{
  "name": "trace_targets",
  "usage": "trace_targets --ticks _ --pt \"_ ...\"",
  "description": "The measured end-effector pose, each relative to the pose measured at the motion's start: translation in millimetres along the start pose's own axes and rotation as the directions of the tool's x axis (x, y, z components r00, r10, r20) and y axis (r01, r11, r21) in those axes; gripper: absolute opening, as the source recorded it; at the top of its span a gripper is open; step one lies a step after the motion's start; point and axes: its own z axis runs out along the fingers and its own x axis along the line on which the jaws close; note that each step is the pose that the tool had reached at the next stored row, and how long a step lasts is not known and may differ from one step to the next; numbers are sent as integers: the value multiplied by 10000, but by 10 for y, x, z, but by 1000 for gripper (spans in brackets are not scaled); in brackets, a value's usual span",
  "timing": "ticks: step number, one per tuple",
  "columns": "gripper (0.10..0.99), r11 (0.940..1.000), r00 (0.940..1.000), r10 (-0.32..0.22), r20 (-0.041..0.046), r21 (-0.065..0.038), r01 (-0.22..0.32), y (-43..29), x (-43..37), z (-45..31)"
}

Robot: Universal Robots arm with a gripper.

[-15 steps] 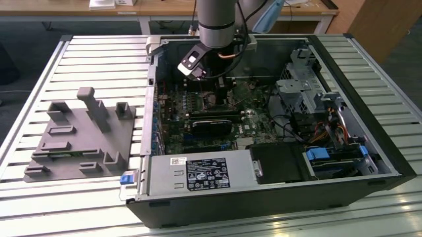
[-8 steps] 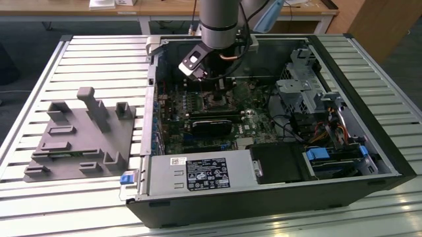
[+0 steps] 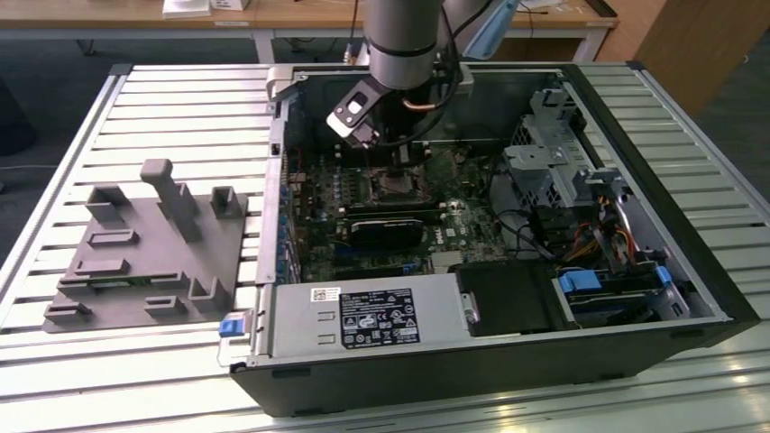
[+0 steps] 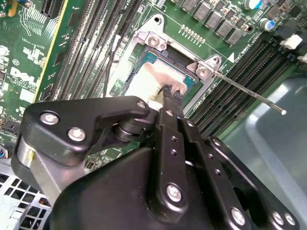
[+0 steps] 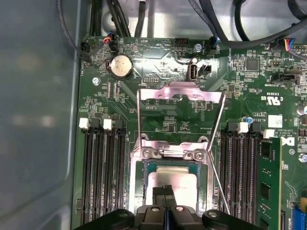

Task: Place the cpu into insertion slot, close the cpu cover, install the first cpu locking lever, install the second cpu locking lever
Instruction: 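Place the cpu into insertion slot, then close the cpu cover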

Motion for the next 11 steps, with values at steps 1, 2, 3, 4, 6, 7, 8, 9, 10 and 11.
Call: trace_targets --ticks 1,2,3,4,6,7,8,9,10,11 --pt "114 10000 10000 1 -1 13 -1 1 0 -8" --pt "114 10000 10000 2 -2 22 -2 2 0 -15" --pt "114 10000 10000 3 -7 26 -3 2 0 -21" --pt "114 10000 10000 2 -11 29 -2 2 0 -28" --pt "114 10000 10000 2 -12 39 -2 3 0 -41" --pt "114 10000 10000 2 -11 44 -2 3 0 -47" --pt "114 10000 10000 3 -12 47 -3 3 0 -49" --pt "114 10000 10000 3 -15 46 -3 4 0 -50" --pt "114 10000 10000 3 -12 49 -3 4 0 -54" --pt "114 10000 10000 2 -11 51 -2 4 -1 -59"
